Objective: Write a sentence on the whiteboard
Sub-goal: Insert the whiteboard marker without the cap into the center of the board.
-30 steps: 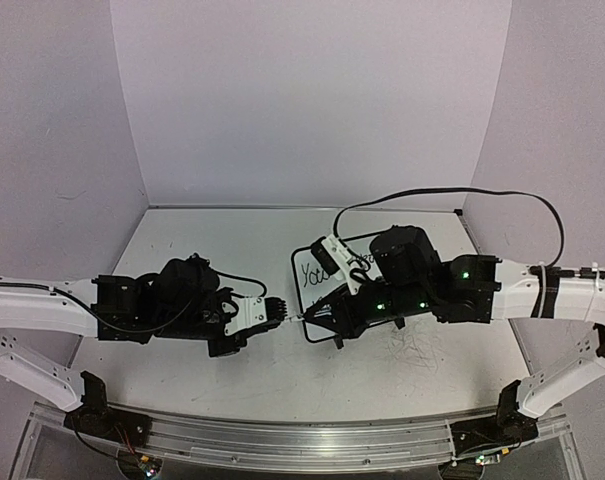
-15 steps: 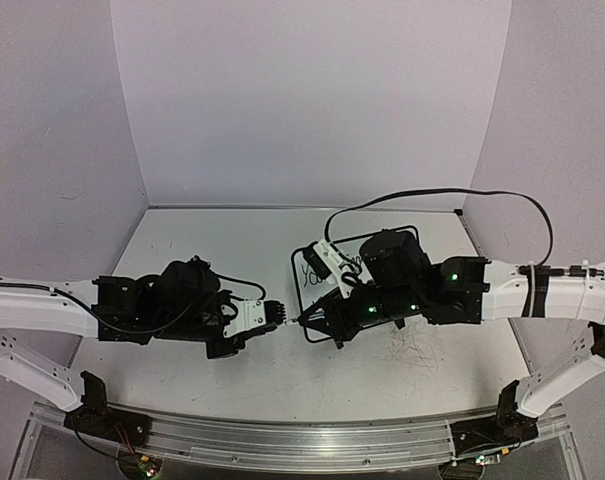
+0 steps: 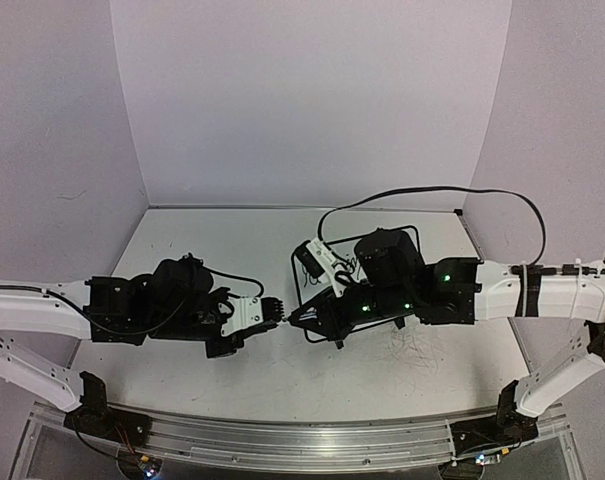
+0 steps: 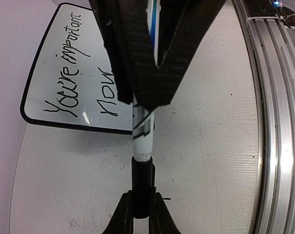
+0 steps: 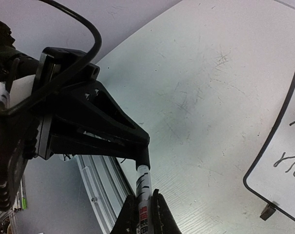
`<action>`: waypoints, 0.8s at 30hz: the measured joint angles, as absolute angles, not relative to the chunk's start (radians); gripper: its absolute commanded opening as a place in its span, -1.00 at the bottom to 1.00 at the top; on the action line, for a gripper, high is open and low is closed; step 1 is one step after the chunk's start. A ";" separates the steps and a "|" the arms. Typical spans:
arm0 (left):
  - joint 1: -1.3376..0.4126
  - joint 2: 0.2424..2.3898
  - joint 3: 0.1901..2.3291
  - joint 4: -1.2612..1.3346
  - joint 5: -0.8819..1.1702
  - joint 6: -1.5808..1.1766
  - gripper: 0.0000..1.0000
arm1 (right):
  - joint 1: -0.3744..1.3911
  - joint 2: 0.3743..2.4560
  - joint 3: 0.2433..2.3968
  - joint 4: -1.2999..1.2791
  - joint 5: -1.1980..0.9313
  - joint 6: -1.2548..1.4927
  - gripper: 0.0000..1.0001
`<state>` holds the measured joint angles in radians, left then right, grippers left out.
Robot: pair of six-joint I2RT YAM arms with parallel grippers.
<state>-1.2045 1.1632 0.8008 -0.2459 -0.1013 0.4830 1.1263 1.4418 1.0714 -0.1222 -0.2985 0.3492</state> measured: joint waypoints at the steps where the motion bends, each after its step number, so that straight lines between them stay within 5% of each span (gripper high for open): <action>1: -1.206 1.158 0.798 -0.243 -0.103 0.483 -1.00 | 1.126 1.450 1.071 -0.111 -0.306 0.351 -1.00; 24: -1.383 1.073 0.606 -0.308 -0.503 0.530 -1.00 | 1.121 1.778 1.172 0.057 -0.543 0.604 -1.00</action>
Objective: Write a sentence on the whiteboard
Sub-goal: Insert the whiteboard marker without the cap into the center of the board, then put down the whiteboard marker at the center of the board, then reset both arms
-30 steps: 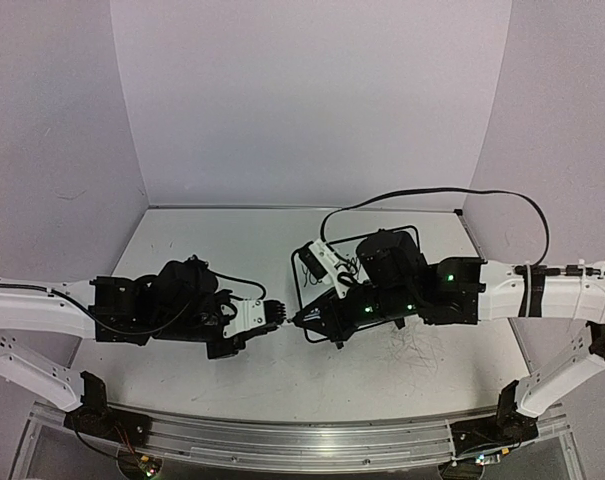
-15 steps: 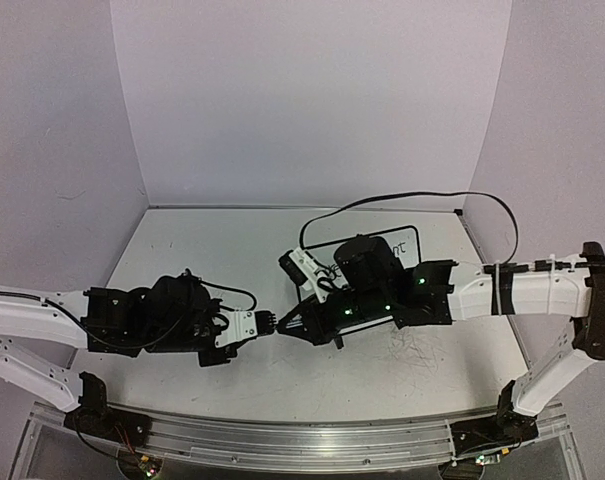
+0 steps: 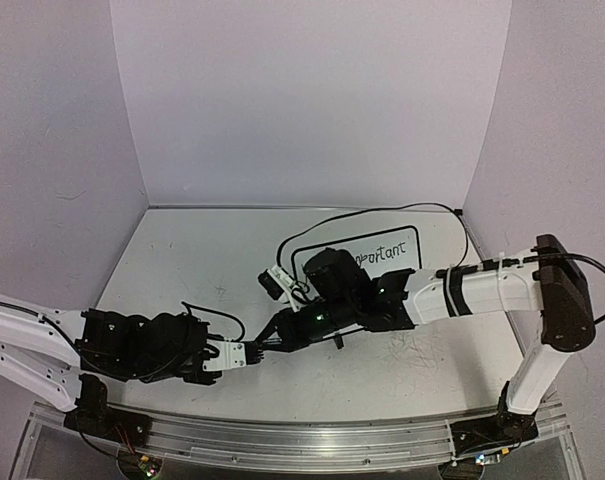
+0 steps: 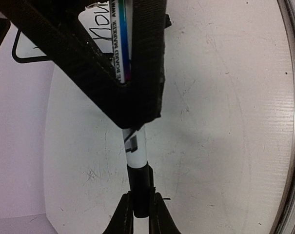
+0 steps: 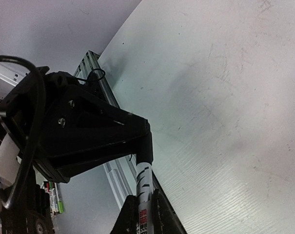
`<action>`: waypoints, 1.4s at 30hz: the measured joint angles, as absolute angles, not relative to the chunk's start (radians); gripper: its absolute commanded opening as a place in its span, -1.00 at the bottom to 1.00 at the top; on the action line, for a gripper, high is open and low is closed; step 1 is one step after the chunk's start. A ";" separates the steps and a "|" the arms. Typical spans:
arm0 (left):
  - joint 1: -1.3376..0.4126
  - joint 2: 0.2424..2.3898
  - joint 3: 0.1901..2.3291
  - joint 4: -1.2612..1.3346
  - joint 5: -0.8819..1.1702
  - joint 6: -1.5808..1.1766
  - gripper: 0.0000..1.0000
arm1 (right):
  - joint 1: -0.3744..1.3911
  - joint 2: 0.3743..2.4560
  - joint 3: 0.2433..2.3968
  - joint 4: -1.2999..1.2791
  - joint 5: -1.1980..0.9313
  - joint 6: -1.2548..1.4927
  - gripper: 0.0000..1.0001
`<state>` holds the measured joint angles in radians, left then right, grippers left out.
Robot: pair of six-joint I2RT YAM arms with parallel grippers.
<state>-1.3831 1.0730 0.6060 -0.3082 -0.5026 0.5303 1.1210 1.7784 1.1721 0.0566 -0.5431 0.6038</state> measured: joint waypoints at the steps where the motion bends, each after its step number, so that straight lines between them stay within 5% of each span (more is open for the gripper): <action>1: -1.390 1.074 0.600 -0.309 -0.516 0.533 -1.00 | 1.121 1.789 1.172 0.070 -0.552 0.634 -1.00; 9: -1.398 1.074 0.582 -0.309 -0.581 0.546 -0.91 | 1.121 1.820 1.136 0.213 -0.561 0.872 -1.00; 16: -1.442 1.101 0.665 -0.188 -0.529 0.508 0.30 | 1.125 1.752 0.987 0.358 -0.477 0.837 -1.00; 18: -1.453 1.098 0.741 -0.138 -0.505 0.474 0.48 | 1.127 1.729 0.935 0.379 -0.440 0.781 -1.00; 28: -1.454 1.029 0.855 -0.108 -0.569 0.232 0.55 | 1.168 1.800 0.904 0.393 -0.249 0.526 -0.97; 42: -1.348 0.993 0.880 -0.106 -0.731 -0.229 0.76 | 1.173 1.949 0.959 0.374 -0.129 0.534 0.37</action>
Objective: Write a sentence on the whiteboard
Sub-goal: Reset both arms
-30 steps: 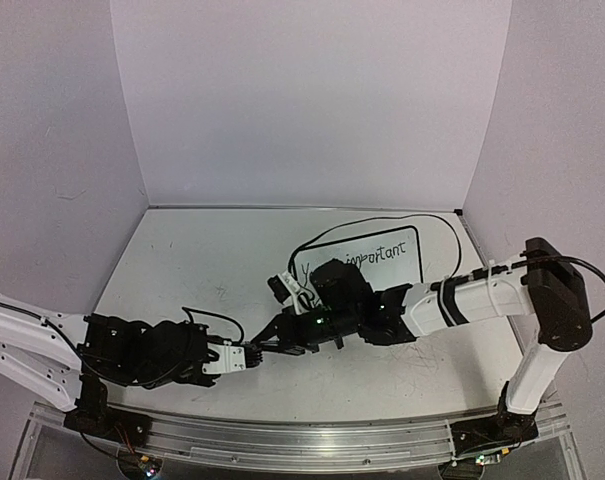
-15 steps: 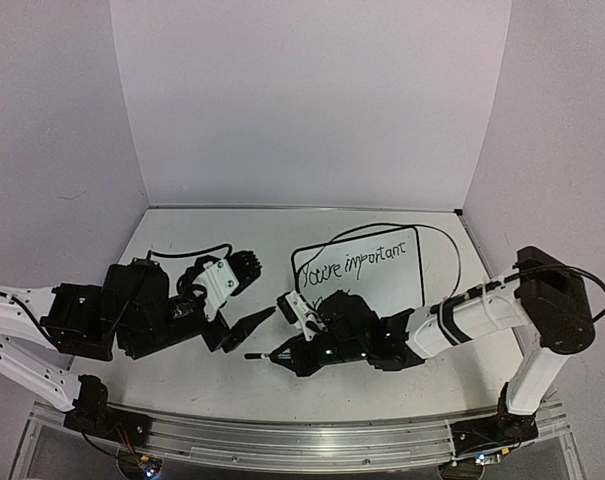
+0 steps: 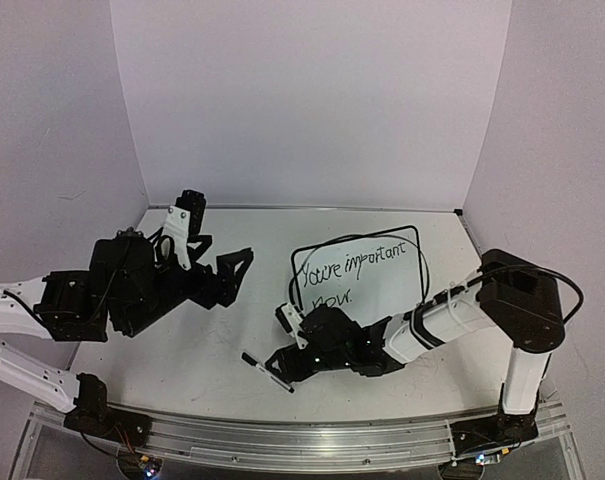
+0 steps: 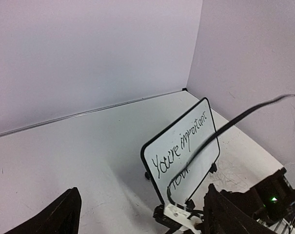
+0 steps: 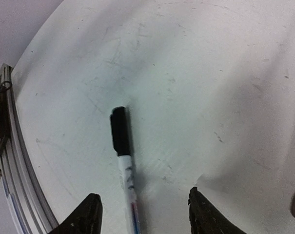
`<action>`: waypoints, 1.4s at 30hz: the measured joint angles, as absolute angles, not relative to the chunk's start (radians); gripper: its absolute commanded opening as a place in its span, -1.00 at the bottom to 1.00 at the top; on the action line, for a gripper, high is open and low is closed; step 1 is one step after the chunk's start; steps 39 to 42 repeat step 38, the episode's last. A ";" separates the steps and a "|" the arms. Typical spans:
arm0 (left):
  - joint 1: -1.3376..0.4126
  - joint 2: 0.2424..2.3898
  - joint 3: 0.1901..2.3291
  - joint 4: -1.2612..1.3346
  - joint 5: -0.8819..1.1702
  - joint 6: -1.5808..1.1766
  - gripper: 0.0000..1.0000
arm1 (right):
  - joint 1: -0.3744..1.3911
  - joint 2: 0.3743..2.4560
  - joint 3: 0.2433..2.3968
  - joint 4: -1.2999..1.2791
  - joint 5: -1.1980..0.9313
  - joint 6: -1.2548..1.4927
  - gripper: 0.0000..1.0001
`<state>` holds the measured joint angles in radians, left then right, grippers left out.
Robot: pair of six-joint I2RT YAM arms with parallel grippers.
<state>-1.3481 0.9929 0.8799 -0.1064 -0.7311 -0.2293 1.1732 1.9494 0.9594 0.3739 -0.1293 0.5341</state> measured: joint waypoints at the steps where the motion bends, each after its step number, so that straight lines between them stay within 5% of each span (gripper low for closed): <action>1: -1.325 0.989 0.880 -0.106 -0.727 -0.248 0.77 | 1.173 1.929 0.945 0.355 -0.110 0.534 0.47; 3: -1.277 0.986 0.881 -0.106 -0.709 -0.277 0.80 | 1.173 1.851 0.910 0.293 -0.056 0.538 0.92; 4: -1.255 0.987 0.883 -0.106 -0.700 -0.289 0.81 | 1.173 1.800 0.896 0.254 -0.026 0.537 0.96; 11: -1.155 1.027 0.980 -0.143 -0.634 -0.303 0.92 | 1.166 1.338 0.924 -0.040 0.242 0.496 0.97; 20: -0.884 1.107 1.286 -0.263 -0.567 -0.183 0.99 | 0.990 1.006 1.138 -0.257 0.552 0.334 0.97; 28: -0.601 1.183 1.486 -0.368 -0.410 -0.146 0.99 | 0.557 0.985 1.288 -0.292 0.482 0.196 0.97; 42: -0.558 1.171 1.491 -0.428 -0.293 -0.158 0.98 | 0.519 0.944 1.281 -0.317 0.395 0.178 0.96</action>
